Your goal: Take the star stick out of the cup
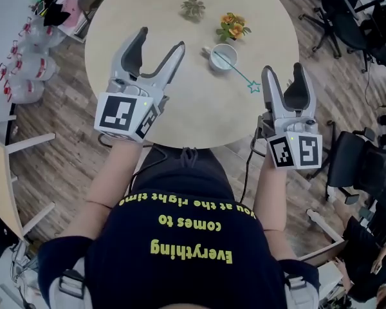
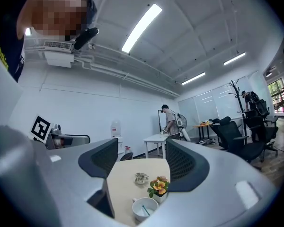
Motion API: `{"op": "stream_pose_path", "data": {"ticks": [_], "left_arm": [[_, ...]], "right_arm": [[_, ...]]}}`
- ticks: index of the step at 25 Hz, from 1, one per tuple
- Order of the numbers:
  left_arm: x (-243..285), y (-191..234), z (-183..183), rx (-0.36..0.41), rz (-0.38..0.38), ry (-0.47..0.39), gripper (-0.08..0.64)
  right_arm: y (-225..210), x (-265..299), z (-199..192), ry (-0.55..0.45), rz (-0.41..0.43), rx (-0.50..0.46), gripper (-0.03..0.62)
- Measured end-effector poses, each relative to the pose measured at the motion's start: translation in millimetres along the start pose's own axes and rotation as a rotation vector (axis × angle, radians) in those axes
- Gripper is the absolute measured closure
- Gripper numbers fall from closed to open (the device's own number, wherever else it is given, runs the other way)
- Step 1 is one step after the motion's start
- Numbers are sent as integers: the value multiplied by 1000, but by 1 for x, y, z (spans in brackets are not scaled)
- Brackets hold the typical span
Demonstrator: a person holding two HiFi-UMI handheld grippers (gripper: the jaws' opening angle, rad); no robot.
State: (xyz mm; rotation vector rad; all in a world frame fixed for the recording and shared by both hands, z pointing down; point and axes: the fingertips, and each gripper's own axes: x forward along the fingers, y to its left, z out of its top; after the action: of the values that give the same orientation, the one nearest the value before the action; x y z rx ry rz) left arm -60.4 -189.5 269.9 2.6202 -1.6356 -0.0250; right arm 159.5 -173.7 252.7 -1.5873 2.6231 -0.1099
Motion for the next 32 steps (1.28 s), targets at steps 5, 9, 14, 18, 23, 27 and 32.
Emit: {"op": "stream_pose_path", "data": {"ticks": [5,9,14,18,23,27,32], "left_arm": [[15,-2,-2,-11,-48,-5,236],[25,-3,-8,-20,-62,-3,236],[35,-11,-13,-41,-98,-29,237],[41,-10,-23,-44,-99,-12,237],[46,-11,-43,-59,-100,30,236],[51,-9,-57,-70,-97,59,238],[52,-5,-71,-75,-86,87,237]], "right_arm": [[-2,1,1,7,-38,-12,279],[-6,2,-2,9,-59,-10,280],[-17,-1,-19,42,-79,31,282],[-26,4,-37,77,-91,50,291],[-37,9,-70,160,-117,60,291],[-45,11,-99,221,-132,51,297],[-54,11,-131,284,-151,81,298]]}}
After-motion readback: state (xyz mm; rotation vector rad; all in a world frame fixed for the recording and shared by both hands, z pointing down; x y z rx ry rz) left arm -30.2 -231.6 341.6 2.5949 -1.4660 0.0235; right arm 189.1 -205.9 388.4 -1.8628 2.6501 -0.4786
